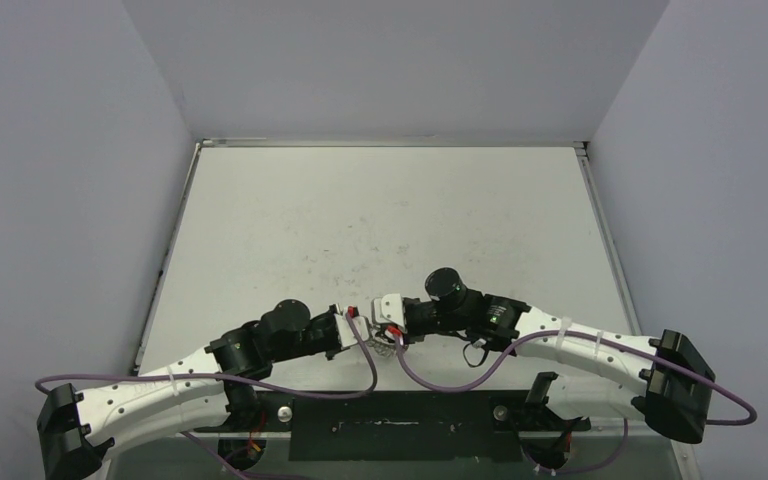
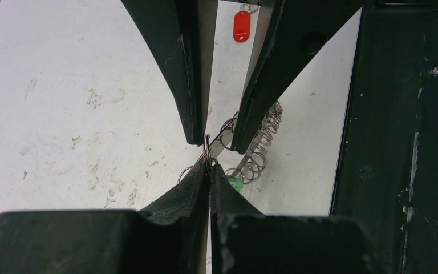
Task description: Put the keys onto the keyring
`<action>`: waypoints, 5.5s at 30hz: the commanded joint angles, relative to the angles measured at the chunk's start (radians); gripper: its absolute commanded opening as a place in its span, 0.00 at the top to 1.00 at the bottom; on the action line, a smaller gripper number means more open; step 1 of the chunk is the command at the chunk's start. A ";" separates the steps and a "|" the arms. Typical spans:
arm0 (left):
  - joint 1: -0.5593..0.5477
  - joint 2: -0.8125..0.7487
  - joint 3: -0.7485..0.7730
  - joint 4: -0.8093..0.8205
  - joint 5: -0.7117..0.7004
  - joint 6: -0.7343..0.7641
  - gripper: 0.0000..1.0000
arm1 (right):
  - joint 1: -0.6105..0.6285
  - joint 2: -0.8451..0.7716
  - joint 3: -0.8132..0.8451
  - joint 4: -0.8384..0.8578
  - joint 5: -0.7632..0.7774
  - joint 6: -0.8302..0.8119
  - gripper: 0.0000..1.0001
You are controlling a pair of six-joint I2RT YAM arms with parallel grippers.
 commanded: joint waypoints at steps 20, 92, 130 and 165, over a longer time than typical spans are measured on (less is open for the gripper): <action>-0.002 -0.036 0.010 0.056 0.017 0.008 1.00 | 0.015 0.015 0.020 0.116 -0.016 0.016 1.00; 0.000 -0.313 -0.252 0.482 0.006 -0.026 0.83 | 0.008 -0.073 -0.198 0.766 0.044 0.470 1.00; 0.000 -0.296 -0.259 0.504 -0.010 -0.023 1.00 | 0.009 -0.073 -0.188 0.753 0.026 0.464 1.00; 0.000 -0.075 0.123 -0.179 -0.016 0.036 1.00 | -0.044 0.012 0.052 0.100 -0.202 0.032 0.67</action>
